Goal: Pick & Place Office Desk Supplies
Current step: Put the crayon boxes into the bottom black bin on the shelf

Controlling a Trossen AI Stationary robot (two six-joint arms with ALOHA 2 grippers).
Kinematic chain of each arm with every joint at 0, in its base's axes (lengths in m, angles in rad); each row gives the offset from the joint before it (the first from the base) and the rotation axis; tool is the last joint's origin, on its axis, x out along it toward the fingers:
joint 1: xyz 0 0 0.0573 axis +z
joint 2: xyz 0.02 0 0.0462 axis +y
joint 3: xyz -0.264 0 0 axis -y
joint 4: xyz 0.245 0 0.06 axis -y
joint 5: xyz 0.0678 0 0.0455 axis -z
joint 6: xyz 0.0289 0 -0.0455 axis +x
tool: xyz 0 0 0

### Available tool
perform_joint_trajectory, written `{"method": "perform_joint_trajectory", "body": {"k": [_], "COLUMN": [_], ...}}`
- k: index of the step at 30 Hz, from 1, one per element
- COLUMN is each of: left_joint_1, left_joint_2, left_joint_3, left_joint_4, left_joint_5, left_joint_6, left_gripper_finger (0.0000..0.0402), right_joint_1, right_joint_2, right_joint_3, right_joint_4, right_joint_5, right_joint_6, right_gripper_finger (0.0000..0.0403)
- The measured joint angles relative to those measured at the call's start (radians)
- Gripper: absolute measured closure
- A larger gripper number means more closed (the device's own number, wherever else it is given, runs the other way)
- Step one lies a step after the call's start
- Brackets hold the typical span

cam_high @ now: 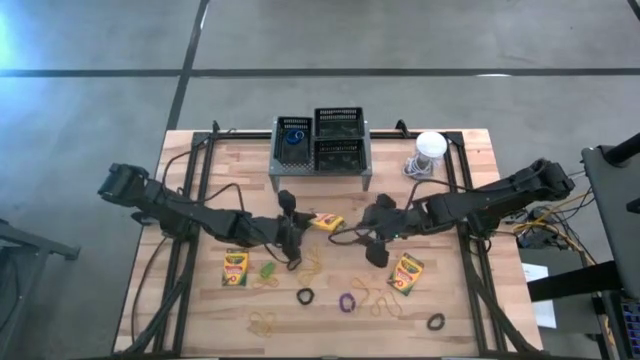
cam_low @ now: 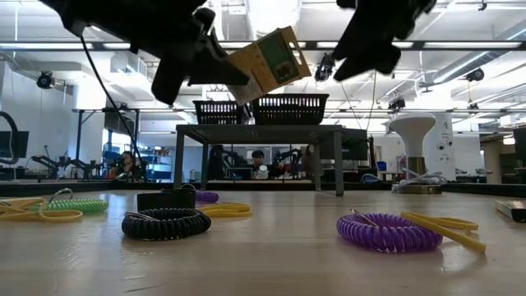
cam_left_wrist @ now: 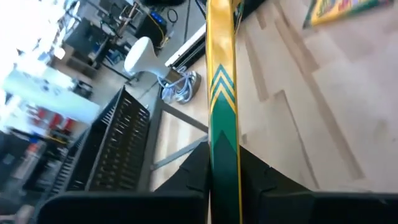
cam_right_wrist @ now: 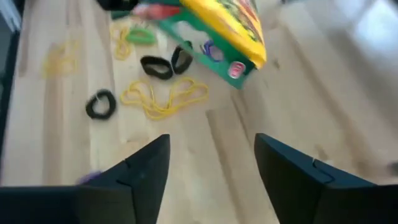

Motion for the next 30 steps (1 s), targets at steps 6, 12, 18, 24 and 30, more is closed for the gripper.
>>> {"method": "perform_joint_trajectory", "body": {"k": [6,12,18,24,30], "left_joint_1": [-0.022,-0.023,-0.024,-0.024,-0.013], "left_joint_2": [-0.001,-0.001,-0.001,-0.001,-0.001], "left_joint_3": [0.000,0.000,0.000,0.002,0.020], "left_joint_4": [0.002,0.004,0.045,0.136,0.150], "left_joint_5": [-0.103,-0.260,-0.269,-0.213,-0.190], "left_joint_6": [0.122,0.221,0.350,0.510,0.679], "left_gripper_finger": [0.0359,0.0359,0.0359,0.0359,0.0358], "right_joint_1": [0.000,-0.010,-0.047,-0.087,-0.131], "right_joint_2": [0.000,-0.001,-0.001,-0.001,-0.001], "right_joint_3": [-0.190,-0.365,-0.497,-0.544,-0.532], "right_joint_4": [0.435,0.898,1.140,1.282,1.330], "right_joint_5": [-0.085,-0.077,-0.024,-0.020,-0.022], "right_joint_6": [0.071,0.319,0.545,0.626,0.678], "right_gripper_finger": [0.0149,0.0149,0.0149,0.0158,0.0168]}}
